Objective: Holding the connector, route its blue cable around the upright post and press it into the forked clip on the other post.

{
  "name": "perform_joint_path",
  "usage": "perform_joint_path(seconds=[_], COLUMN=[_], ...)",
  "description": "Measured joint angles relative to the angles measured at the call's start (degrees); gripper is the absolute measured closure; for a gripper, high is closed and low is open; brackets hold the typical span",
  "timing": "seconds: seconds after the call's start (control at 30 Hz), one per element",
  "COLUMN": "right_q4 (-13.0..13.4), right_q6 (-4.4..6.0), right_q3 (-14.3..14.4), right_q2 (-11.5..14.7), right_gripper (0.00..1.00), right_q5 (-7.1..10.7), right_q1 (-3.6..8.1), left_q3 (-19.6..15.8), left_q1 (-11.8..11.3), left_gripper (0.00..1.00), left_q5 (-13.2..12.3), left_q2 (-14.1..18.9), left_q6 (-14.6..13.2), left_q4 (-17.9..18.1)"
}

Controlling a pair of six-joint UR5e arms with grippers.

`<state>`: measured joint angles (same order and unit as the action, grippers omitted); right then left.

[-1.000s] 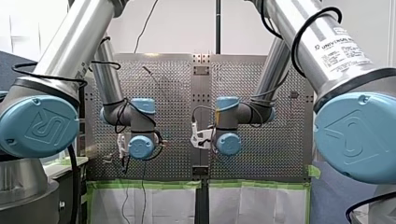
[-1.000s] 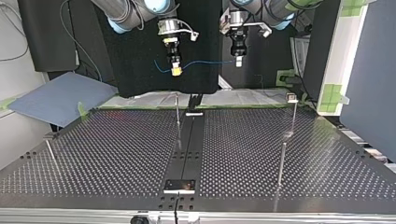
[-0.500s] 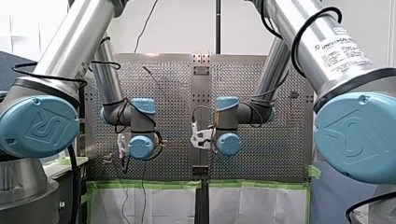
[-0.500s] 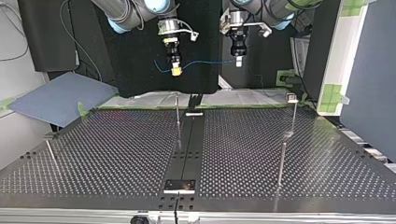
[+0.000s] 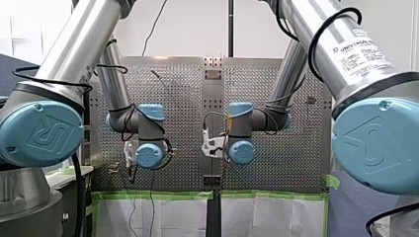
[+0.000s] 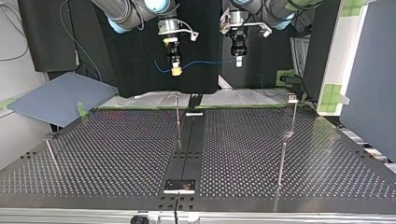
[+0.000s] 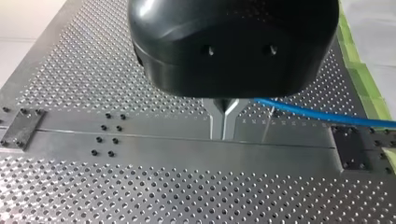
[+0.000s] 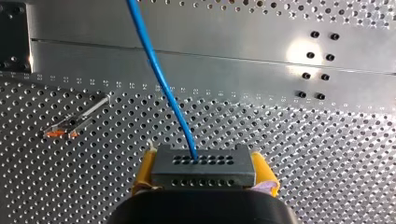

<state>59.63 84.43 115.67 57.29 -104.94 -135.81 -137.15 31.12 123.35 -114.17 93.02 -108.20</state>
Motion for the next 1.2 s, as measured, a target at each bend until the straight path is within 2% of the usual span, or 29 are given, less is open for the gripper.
perform_joint_path(seconds=[0.27, 1.2], right_q4=[0.14, 0.14], right_q6=[-0.04, -0.04], right_q3=[0.20, 0.22], right_q2=[-1.49, -1.60], right_gripper=[1.00, 1.00], right_q5=[0.16, 0.17], right_q1=[-0.78, -0.81], left_q3=[-0.10, -0.11], left_q1=[-0.15, -0.16], left_gripper=[1.00, 1.00], left_q5=[0.00, 0.00], left_q2=[-0.02, -0.03], left_q6=[-0.12, -0.12], left_q4=[0.16, 0.17])
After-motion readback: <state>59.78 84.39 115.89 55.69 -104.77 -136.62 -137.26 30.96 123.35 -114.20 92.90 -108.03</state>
